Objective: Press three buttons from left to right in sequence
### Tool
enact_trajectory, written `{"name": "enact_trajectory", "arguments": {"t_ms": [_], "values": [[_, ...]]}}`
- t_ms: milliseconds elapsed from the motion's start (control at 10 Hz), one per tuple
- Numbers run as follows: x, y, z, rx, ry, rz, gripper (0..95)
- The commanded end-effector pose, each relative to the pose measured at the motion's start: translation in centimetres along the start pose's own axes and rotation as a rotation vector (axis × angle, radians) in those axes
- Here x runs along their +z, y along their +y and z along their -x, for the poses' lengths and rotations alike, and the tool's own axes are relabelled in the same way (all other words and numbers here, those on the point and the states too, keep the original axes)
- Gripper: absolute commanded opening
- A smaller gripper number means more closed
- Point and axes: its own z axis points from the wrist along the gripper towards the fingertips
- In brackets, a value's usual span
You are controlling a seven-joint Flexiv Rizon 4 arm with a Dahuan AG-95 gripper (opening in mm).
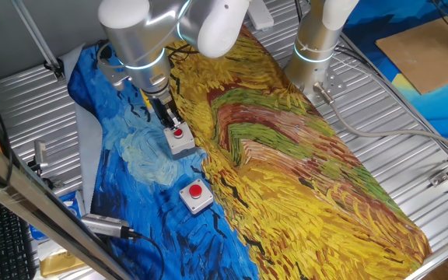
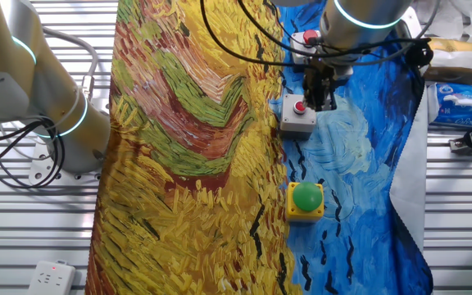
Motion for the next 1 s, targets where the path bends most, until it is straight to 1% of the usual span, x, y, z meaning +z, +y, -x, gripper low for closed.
{"name": "enact_trajectory", "arguments": {"t_ms": [100,500,700,800,1000], "values": [[0.54,0.09,0.23,0.001,0.001,0.0,0.0],[0.58,0.09,0.22,0.002,-0.004,0.001,0.0],[0.75,0.12,0.25,0.003,-0.001,0.0,0.0],[1.1,0.19,0.3,0.004,0.001,0.0,0.0],[1.15,0.2,0.31,0.004,-0.003,0.0,0.0]]}}
